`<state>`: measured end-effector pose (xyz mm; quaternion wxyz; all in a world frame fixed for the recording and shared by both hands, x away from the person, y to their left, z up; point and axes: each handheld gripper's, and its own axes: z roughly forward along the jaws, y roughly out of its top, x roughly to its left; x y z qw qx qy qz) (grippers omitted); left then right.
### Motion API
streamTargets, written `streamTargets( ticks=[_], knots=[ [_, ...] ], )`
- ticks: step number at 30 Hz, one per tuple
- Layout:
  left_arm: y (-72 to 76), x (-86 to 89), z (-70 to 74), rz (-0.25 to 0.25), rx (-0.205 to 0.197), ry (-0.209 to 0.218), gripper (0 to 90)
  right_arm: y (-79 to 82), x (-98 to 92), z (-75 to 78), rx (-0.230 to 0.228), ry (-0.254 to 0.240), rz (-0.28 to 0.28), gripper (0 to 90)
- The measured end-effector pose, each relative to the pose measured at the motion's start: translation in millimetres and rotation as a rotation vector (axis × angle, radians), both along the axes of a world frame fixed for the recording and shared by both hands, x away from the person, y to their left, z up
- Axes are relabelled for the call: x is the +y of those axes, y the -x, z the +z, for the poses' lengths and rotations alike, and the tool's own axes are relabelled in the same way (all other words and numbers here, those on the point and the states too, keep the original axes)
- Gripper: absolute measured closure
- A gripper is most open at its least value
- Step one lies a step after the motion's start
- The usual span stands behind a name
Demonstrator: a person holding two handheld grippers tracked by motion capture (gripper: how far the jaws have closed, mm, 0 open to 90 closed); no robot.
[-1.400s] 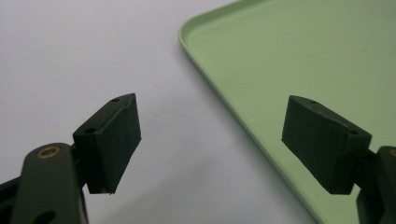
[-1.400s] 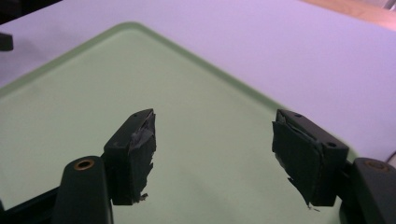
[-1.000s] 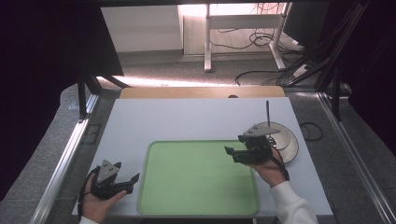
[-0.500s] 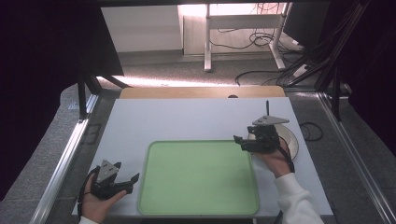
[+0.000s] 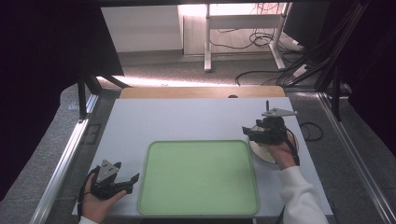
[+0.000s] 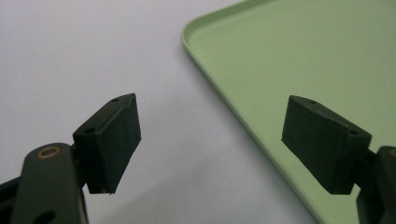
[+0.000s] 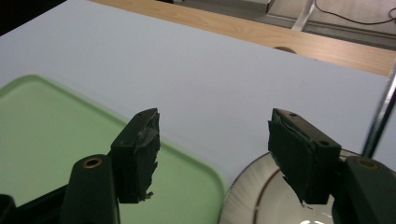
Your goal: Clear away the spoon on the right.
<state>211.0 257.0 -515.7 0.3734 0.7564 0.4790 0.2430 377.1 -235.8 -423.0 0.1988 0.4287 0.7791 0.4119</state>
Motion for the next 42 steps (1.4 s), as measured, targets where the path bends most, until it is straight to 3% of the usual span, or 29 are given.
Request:
streamTargets(
  ticks=[12,22,42],
  knots=[
    [0.0,-0.2,0.4,-0.002,0.000,-0.002,19.1,-19.1,-27.1,1.7,-0.014,-0.010,-0.091,36.5],
    [0.2,0.1,0.2,-0.001,-0.001,0.000,19.1,-43.1,-46.7,-6.5,0.014,-0.005,-0.164,38.9],
    [-0.9,0.0,-1.5,0.003,0.006,-0.005,19.1,-71.8,-58.4,-21.6,0.073,0.005,-0.174,52.3]
  ],
)
